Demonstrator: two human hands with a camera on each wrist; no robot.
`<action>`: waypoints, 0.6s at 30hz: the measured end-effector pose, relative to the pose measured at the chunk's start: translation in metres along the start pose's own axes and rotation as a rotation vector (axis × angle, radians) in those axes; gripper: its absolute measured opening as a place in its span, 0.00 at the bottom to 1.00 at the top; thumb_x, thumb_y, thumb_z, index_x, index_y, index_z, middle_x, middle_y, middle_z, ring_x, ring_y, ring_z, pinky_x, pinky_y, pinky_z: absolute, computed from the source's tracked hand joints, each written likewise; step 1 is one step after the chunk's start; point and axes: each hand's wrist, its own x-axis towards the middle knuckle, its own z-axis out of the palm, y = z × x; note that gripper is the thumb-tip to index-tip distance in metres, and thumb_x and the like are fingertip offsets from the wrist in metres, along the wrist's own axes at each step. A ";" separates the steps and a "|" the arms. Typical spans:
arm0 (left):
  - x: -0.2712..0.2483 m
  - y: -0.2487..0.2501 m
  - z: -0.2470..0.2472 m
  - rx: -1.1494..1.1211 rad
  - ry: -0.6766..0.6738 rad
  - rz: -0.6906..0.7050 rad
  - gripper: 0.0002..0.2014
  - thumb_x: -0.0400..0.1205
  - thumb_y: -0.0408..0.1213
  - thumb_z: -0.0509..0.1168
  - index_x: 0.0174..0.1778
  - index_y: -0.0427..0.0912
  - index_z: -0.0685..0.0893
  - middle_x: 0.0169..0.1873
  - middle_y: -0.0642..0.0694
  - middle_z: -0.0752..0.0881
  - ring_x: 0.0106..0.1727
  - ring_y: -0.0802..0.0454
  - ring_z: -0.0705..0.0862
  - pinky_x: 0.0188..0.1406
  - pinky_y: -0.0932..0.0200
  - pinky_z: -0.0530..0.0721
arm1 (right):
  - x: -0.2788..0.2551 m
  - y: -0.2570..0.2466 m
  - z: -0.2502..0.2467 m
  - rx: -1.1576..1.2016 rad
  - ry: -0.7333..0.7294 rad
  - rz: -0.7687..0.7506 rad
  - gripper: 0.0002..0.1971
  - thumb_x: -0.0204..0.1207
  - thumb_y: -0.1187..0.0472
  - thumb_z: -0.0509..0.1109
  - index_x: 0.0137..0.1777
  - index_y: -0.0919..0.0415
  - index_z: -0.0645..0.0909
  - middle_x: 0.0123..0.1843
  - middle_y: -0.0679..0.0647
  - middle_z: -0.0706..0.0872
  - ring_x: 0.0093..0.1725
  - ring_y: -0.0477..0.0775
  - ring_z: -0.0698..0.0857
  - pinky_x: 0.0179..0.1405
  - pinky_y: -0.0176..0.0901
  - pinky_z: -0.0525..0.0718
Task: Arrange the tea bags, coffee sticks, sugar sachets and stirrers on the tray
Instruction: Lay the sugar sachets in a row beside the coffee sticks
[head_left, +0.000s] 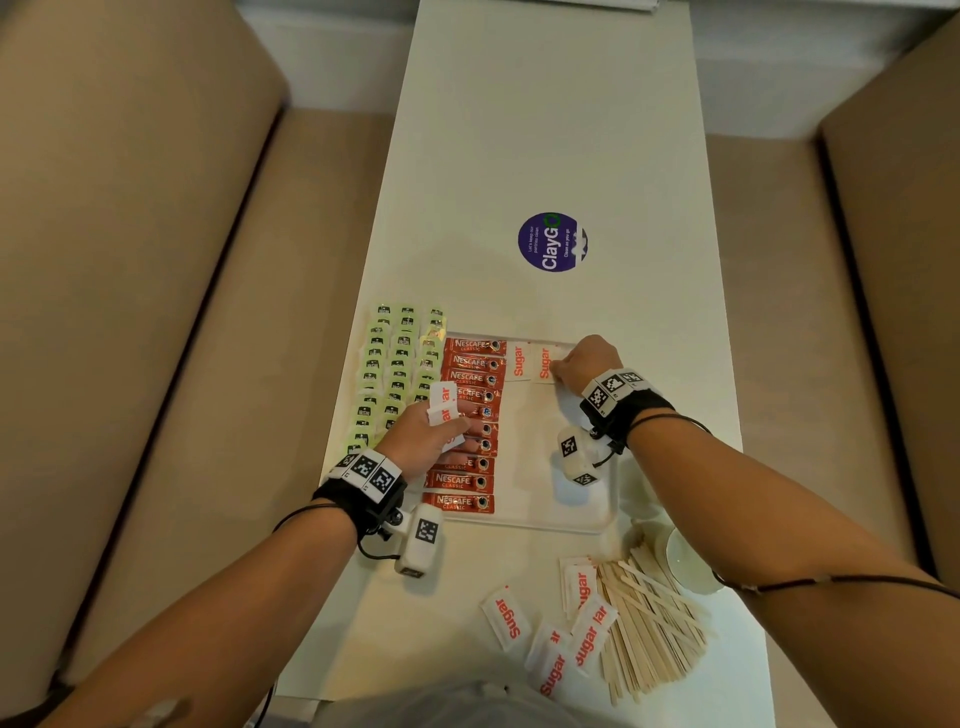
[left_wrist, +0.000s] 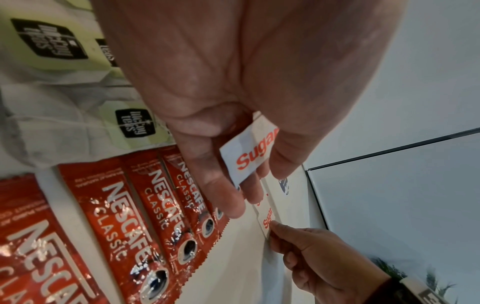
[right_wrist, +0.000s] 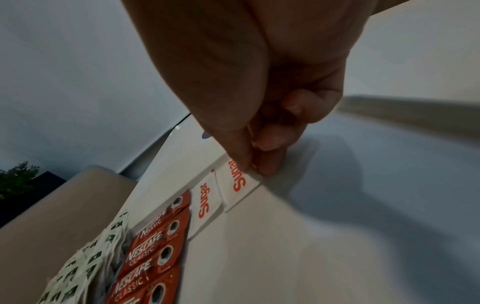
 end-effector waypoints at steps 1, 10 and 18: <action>0.000 0.000 0.000 -0.003 0.001 -0.002 0.09 0.86 0.33 0.67 0.60 0.45 0.85 0.52 0.43 0.93 0.53 0.41 0.92 0.55 0.45 0.90 | -0.002 0.001 0.000 0.005 0.007 -0.005 0.11 0.79 0.53 0.75 0.40 0.58 0.81 0.40 0.52 0.87 0.34 0.49 0.85 0.26 0.38 0.78; 0.001 -0.004 -0.001 0.004 0.012 -0.017 0.10 0.85 0.33 0.68 0.63 0.42 0.84 0.50 0.44 0.93 0.51 0.43 0.92 0.57 0.44 0.90 | -0.021 -0.013 0.017 -0.119 -0.031 -0.367 0.17 0.79 0.56 0.76 0.67 0.49 0.82 0.55 0.50 0.89 0.53 0.53 0.88 0.54 0.45 0.85; 0.001 -0.004 -0.005 0.004 0.022 -0.023 0.10 0.86 0.33 0.67 0.63 0.42 0.85 0.51 0.44 0.93 0.50 0.45 0.92 0.48 0.51 0.91 | -0.025 -0.020 0.026 -0.165 0.004 -0.391 0.18 0.81 0.55 0.73 0.71 0.49 0.82 0.65 0.51 0.89 0.61 0.54 0.87 0.61 0.49 0.83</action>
